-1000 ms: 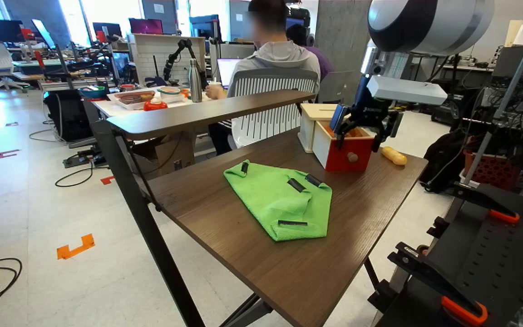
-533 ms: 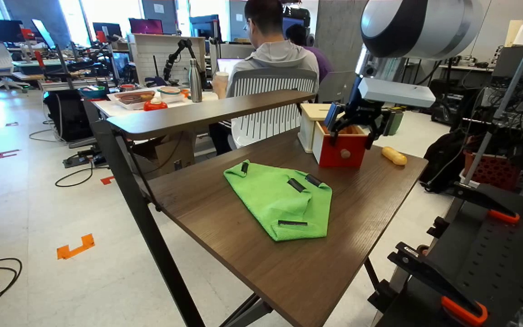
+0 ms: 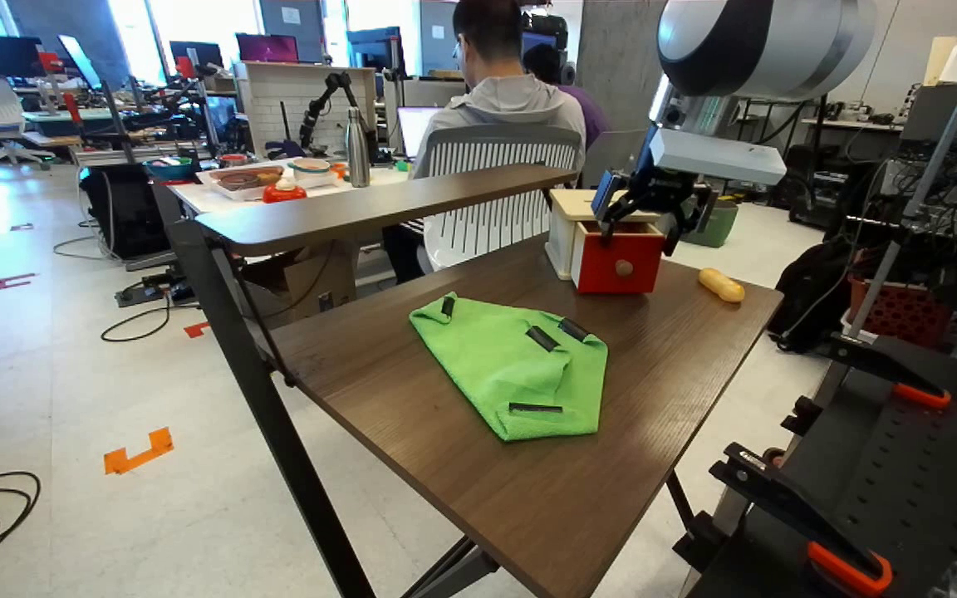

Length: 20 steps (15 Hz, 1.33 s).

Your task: Close the drawer

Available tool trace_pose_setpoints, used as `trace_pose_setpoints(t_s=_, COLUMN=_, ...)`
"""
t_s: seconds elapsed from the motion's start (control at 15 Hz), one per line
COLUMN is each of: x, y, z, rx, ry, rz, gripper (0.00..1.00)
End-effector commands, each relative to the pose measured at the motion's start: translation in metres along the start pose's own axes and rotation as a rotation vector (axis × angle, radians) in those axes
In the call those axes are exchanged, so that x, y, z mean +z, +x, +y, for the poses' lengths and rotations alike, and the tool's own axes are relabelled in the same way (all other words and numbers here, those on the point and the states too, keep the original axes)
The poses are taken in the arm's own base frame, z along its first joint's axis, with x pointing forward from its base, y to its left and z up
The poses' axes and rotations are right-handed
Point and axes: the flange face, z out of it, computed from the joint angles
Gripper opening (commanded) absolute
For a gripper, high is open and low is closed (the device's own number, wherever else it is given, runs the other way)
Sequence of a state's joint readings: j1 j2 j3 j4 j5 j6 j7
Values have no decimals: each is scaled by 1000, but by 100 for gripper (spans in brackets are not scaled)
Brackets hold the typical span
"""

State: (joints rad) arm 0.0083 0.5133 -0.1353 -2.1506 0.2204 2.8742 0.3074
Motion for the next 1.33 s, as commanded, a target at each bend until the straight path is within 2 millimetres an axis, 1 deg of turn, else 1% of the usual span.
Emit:
trace_pose_setpoints(t_s=0.0, x=0, y=16, z=-1, rx=26, ry=-1, rz=47, gripper=100)
trace_pose_setpoints(t_s=0.2, x=3, y=23, z=1, rx=40, ry=-6, rz=49, gripper=100)
trace_pose_setpoints(t_s=0.6, x=23, y=30, z=2, rx=49, ry=-32, rz=43, gripper=100)
trace_pose_setpoints(t_s=1.27, x=31, y=50, z=1, rx=64, ry=-44, rz=89, gripper=100)
